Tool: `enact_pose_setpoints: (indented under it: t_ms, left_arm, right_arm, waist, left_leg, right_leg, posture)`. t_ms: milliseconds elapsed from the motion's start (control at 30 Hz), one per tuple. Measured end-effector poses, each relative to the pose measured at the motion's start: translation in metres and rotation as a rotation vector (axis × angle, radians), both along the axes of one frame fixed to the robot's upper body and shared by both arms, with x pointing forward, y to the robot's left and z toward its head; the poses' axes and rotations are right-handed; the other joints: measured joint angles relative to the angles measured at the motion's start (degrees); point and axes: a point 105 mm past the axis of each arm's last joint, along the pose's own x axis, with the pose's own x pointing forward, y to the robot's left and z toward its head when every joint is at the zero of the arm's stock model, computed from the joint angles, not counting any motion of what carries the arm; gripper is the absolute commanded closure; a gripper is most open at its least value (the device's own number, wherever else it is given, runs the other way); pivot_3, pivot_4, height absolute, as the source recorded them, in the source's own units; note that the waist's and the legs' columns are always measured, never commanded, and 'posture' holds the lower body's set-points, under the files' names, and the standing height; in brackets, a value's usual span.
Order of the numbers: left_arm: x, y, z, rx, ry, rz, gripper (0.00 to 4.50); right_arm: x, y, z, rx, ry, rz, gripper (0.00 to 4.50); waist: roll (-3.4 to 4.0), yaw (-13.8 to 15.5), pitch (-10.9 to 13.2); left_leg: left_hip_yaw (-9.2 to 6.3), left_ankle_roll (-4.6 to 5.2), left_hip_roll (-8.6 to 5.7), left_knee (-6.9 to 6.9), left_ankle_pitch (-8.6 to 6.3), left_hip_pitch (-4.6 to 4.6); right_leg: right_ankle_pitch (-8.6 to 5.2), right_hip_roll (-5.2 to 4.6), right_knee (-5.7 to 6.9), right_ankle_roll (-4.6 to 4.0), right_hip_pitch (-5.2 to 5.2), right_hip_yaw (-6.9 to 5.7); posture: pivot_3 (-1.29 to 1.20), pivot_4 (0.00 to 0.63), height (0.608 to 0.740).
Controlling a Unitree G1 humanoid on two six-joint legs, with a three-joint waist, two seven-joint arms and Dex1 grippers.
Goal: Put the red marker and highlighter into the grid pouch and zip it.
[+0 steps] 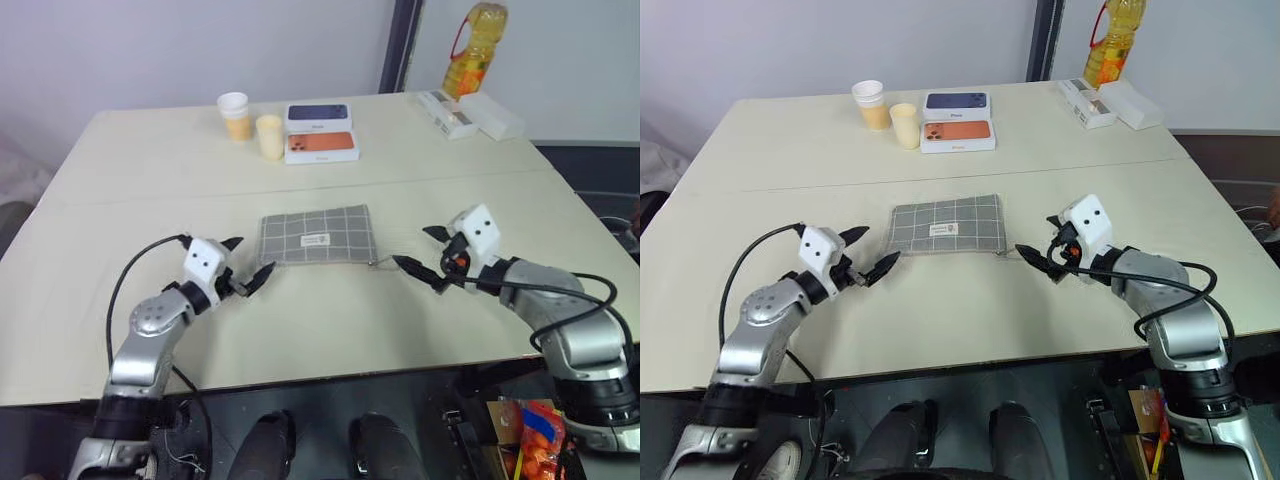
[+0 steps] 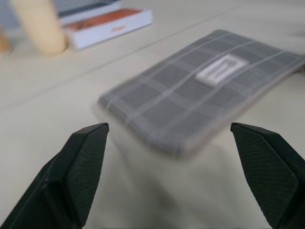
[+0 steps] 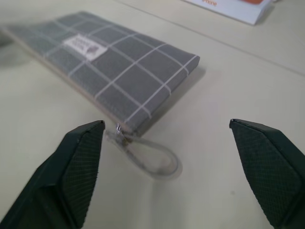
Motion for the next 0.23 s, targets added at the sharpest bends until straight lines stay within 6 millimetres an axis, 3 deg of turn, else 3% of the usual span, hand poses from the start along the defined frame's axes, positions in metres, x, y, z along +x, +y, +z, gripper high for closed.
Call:
enact_pose_setpoints:
  t_ms: [233]
  left_arm:
    - [-0.012, 0.023, -0.011, -0.028, 0.078, 0.112, 0.00]
  right_arm:
    - [0.000, -0.004, -0.005, 0.026, -0.002, -0.012, 0.03]
  waist:
    - [-0.01, 0.32, 0.00]
  left_leg:
    - [0.00, 0.00, -0.02, 0.01, 0.00, 0.00]
  right_leg:
    - [-0.01, -0.05, -0.05, -0.01, 0.05, -0.02]
  posture:
    - [0.00, 0.150, 0.740]
